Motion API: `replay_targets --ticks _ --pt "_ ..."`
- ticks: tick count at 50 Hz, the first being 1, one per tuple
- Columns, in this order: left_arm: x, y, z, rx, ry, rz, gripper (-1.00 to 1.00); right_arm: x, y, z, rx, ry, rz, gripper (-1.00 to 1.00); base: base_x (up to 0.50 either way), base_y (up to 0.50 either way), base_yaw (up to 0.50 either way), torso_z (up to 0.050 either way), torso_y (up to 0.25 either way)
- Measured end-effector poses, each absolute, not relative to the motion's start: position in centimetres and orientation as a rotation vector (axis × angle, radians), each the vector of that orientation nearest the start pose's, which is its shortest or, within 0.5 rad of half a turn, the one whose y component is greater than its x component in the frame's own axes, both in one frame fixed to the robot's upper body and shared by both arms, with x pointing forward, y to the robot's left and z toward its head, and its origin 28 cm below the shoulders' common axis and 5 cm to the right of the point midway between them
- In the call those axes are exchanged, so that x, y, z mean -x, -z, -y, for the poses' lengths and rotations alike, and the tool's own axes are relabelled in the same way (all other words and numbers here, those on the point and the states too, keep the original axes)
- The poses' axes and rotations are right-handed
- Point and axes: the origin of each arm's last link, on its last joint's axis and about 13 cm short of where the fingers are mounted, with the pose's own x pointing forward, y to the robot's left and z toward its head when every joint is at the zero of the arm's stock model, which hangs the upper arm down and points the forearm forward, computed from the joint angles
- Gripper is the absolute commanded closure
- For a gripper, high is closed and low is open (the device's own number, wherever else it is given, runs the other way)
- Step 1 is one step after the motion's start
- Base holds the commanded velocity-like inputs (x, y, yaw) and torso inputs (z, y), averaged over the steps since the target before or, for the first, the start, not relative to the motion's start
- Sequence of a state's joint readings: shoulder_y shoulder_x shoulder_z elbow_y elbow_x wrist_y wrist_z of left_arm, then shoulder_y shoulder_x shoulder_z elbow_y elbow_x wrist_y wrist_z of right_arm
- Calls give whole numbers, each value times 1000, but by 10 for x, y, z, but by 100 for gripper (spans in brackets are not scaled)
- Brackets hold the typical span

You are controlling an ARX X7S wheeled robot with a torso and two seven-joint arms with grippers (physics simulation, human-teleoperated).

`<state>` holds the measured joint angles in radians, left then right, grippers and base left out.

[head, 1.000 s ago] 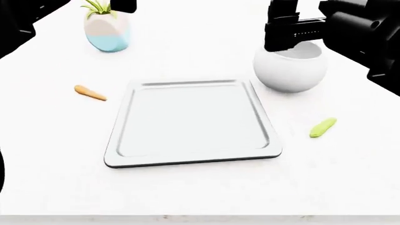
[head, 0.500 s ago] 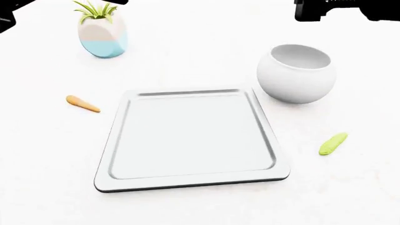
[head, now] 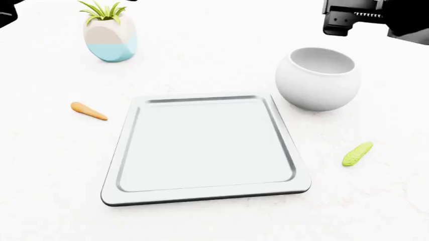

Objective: Place the two vegetables and bowl onto the tray for setting up a vegetable dip station.

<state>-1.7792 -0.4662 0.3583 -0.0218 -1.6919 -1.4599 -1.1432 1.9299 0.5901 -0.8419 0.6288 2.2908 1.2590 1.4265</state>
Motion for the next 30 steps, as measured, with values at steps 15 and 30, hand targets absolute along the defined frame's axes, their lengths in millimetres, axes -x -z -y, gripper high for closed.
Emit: replay_targets --ticks 15,30 --pt "-244 -424 -215 -218 56 50 -100 -302 -432 154 -82 171 -526 -100 0 0 0 0 0" --pt "-251 -431 -212 -230 52 53 -100 -349 -416 155 -147 172 -581 -100 0 0 0 0 0"
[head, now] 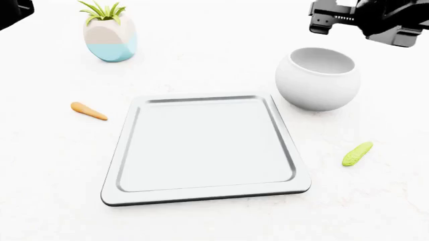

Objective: Place the two vegetables and bowl onto the tray for setting up a vegetable dip station.

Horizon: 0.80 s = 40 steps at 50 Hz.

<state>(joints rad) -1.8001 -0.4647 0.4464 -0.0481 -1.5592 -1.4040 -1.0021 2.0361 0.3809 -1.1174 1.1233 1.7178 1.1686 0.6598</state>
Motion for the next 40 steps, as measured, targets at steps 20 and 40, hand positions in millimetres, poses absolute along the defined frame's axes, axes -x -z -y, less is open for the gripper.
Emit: replay_targets --ticks 20,40 --pt "-257 -428 -207 -242 21 45 -100 -364 -400 161 -216 188 -606 -100 0 0 0 0 0" --pt "-264 -418 -206 -256 19 28 -100 -382 -364 172 -374 342 -634 -100 0 0 0 0 0"
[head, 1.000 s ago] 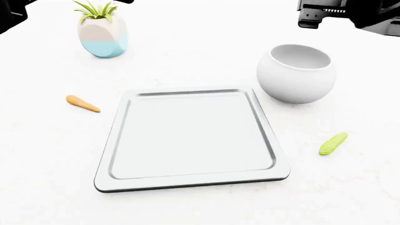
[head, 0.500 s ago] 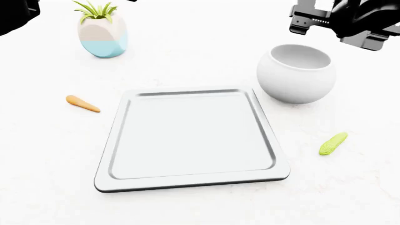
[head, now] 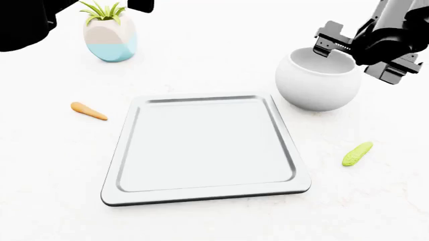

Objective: Place the two vegetables and bowl onto the tray for setting up a vegetable dip station.

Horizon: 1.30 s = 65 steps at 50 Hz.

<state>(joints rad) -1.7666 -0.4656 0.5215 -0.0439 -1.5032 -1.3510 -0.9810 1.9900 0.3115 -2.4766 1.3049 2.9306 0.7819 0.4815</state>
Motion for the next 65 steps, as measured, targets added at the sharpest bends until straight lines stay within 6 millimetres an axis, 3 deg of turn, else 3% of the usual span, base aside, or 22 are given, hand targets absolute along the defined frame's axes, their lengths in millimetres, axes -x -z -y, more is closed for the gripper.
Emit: replay_targets --ticks 51,65 --pt "-267 -417 -217 -246 7 23 -100 -409 -336 172 -764 507 -512 -100 0 0 0 0 0" --pt "-268 -413 -220 -240 12 25 -100 -411 -330 165 -722 565 -553 -100 0 0 0 0 0"
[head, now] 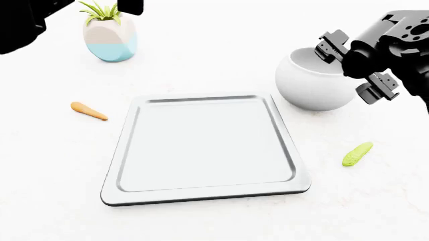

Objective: Place the two vegetables and bowl onto the tray for setting up a vegetable dip station.

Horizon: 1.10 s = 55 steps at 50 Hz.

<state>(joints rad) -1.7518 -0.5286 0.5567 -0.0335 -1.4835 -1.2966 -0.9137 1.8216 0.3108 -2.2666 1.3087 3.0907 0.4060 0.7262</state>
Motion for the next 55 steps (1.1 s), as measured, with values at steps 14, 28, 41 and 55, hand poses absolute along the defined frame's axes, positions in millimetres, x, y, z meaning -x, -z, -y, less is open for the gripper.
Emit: replay_targets --ticks 14,28,41,55 --pt "-270 -407 -224 -232 25 28 -100 -411 -330 150 -629 579 -594 -100 0 0 0 0 0" --pt "-272 -403 -229 -227 21 26 -100 -413 -328 142 -637 541 -578 -100 0 0 0 0 0" --pt "-279 -400 -229 -238 36 19 -100 -417 -319 146 -677 553 -554 -100 0 0 0 0 0" --pt "-292 -400 -223 -253 59 14 -100 -418 -305 155 -686 583 -551 -100 0 0 0 0 0"
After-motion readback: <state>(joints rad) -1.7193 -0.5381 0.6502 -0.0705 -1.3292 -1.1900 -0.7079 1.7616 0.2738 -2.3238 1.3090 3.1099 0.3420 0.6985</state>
